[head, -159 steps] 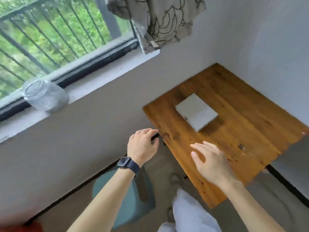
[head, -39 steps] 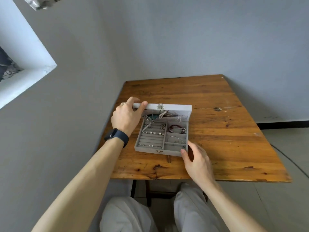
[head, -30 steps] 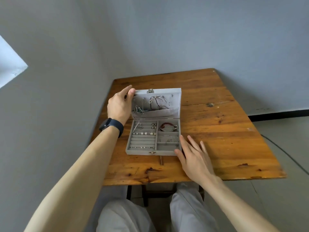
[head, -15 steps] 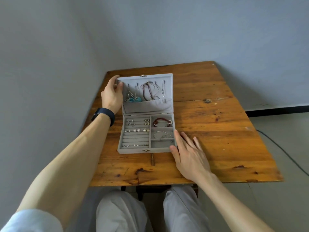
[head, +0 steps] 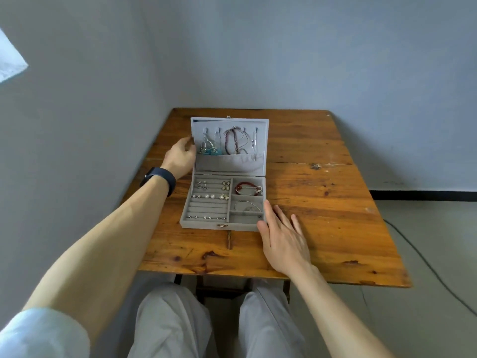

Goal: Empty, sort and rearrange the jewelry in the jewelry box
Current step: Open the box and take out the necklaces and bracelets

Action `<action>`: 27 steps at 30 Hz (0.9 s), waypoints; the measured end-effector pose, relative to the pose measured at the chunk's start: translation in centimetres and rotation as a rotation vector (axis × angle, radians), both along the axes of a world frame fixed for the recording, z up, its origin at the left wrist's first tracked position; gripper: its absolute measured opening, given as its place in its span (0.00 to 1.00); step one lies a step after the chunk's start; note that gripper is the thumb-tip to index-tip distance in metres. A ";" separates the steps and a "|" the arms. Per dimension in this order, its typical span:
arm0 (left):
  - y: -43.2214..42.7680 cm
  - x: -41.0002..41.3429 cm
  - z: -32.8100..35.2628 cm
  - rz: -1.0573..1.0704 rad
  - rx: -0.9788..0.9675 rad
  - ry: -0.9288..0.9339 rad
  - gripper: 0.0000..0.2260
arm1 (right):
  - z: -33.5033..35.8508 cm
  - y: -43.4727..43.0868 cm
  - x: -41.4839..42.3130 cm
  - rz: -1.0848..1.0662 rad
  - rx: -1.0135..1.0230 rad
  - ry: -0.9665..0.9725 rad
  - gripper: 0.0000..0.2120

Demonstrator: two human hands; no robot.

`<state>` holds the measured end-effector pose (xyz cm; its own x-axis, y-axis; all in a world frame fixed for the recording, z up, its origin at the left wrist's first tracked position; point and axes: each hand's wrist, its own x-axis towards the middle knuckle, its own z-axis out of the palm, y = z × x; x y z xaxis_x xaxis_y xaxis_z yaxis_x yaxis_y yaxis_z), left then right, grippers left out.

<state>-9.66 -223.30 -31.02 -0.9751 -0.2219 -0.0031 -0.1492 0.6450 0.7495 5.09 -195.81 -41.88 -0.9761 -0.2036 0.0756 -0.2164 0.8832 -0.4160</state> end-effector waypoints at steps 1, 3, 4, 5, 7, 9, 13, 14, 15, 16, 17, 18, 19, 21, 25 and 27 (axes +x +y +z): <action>-0.1 1.2 -0.5 -0.005 -0.015 -0.021 0.22 | 0.1 0.0 0.0 0.000 0.004 -0.001 0.30; -0.1 4.4 -1.8 -0.024 -0.027 -0.025 0.23 | 0.2 -0.1 0.0 -0.001 0.018 -0.015 0.31; 0.0 6.2 -2.6 -0.047 -0.042 -0.010 0.25 | 0.3 -0.1 0.0 -0.006 0.029 -0.026 0.31; 0.1 8.1 -3.5 -0.081 -0.074 0.008 0.27 | 0.3 -0.2 -0.2 -0.014 0.041 -0.037 0.32; 0.2 11.3 -5.5 -0.160 -0.196 0.026 0.33 | 0.4 -0.3 -0.5 -0.027 0.066 -0.051 0.33; 0.3 13.5 -7.5 -0.189 -0.354 0.001 0.39 | 0.5 -0.4 -0.7 -0.028 0.083 -0.057 0.34; 0.5 15.0 -9.7 -0.137 -0.464 -0.001 0.46 | 0.7 -0.6 -0.9 -0.030 0.080 -0.063 0.33; 0.5 14.9 -9.8 -0.134 -0.467 0.004 0.47 | 0.8 -0.6 -0.8 -0.034 0.073 -0.068 0.33; 0.6 14.8 -9.8 -0.138 -0.466 0.003 0.47 | 0.8 -0.6 -0.7 -0.040 0.064 -0.077 0.33; 0.6 14.8 -9.8 -0.138 -0.463 0.003 0.47 | 0.9 -0.8 -0.6 -0.048 0.051 -0.078 0.32; 0.5 14.8 -9.8 -0.134 -0.462 0.007 0.47 | 1.1 -0.9 -0.5 -0.062 0.030 -0.067 0.31; 0.5 14.9 -9.8 -0.129 -0.461 0.011 0.48 | 1.4 -1.2 -0.6 -0.079 0.001 -0.037 0.30; 0.5 14.9 -9.8 -0.126 -0.456 0.013 0.48 | 1.9 -1.5 -0.8 -0.093 -0.032 0.013 0.29; 0.5 14.9 -9.9 -0.116 -0.445 0.023 0.48 | 3.2 -2.5 -1.7 -0.087 -0.108 0.135 0.26; 0.3 14.7 -10.0 -0.105 -0.441 0.042 0.48 | 7.3 -6.3 -5.3 -0.026 -0.238 0.237 0.21; 0.3 14.8 -10.1 -0.102 -0.444 0.048 0.47 | 9.3 -8.6 -7.6 -0.010 -0.287 0.226 0.19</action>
